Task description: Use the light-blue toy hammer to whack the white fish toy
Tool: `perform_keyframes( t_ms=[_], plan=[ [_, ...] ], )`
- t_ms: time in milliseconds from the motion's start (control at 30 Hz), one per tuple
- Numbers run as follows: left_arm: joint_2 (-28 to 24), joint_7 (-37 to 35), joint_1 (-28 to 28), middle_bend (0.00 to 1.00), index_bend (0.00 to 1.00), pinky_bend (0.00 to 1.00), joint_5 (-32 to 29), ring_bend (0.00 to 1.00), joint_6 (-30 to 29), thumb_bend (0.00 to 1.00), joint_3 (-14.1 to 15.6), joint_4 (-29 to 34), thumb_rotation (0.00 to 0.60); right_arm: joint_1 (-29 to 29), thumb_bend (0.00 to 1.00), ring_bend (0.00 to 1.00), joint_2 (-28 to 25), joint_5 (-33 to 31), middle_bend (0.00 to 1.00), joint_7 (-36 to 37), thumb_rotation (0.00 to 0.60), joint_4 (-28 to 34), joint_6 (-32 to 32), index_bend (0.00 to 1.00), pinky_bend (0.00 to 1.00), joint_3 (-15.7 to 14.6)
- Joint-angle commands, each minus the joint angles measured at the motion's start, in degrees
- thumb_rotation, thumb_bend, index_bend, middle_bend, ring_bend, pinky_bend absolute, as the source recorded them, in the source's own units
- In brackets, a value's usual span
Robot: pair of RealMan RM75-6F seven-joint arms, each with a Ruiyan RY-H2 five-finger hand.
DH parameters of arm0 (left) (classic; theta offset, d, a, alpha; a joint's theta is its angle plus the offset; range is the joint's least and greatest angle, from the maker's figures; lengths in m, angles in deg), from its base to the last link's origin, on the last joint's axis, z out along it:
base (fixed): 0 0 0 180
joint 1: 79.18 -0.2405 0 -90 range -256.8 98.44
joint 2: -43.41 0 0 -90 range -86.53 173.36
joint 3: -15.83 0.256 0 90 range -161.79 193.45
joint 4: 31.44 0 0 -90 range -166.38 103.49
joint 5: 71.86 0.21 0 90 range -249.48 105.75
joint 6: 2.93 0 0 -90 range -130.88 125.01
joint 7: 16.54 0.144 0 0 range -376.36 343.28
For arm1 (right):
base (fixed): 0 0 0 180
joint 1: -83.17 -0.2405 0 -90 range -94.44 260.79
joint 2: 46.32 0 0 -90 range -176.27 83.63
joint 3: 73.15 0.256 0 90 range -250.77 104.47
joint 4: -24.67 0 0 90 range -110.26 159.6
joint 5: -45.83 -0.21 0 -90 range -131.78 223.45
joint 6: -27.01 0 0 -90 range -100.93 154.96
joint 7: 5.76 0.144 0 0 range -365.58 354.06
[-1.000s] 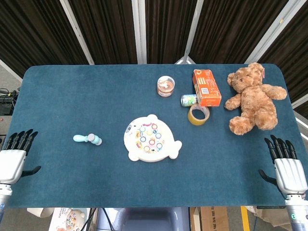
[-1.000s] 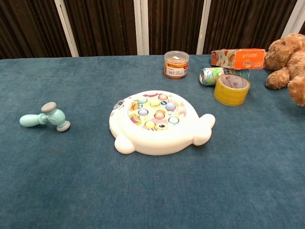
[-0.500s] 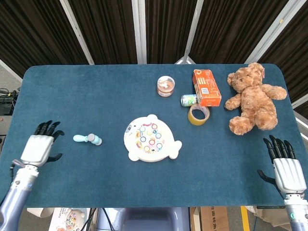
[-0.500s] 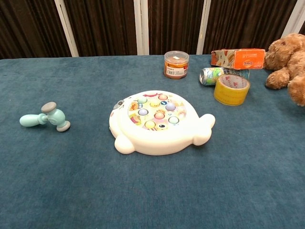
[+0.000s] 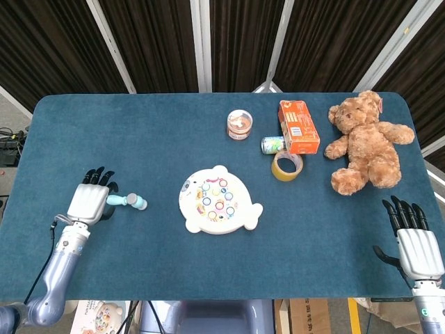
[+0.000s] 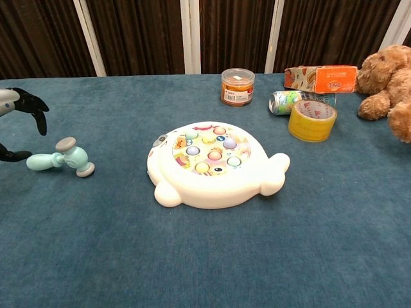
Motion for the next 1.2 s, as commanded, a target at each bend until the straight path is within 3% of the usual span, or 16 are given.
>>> perform_keyframes(
  t_ms=[33,467,1200],
  plan=[
    [1.4,1.1,1.1,0.12,0.41,0.10,-1.6,0.00,0.4,0.34,-0.1,-1.2,0.600,0.0,0.23,0.00,0.0,-0.1,0.00,0.0,0.600,0.0,0.1,0.00,0.00,0.0],
    [6.6,2.5,4.0,0.14,0.45,0.10,-5.2,0.00,1.0,0.39,0.4,-5.9,0.600,-0.1,0.23,0.00,-0.3,-0.6,0.00,0.5,0.600,0.4,0.6,0.00,0.00,0.0],
    [9.3,3.0,5.8,0.14,0.47,0.10,-7.2,0.00,-0.5,0.42,1.8,-7.4,0.600,0.0,0.23,0.00,-0.6,-0.5,0.00,1.0,0.600,0.7,0.7,0.00,0.00,-0.1]
  ],
)
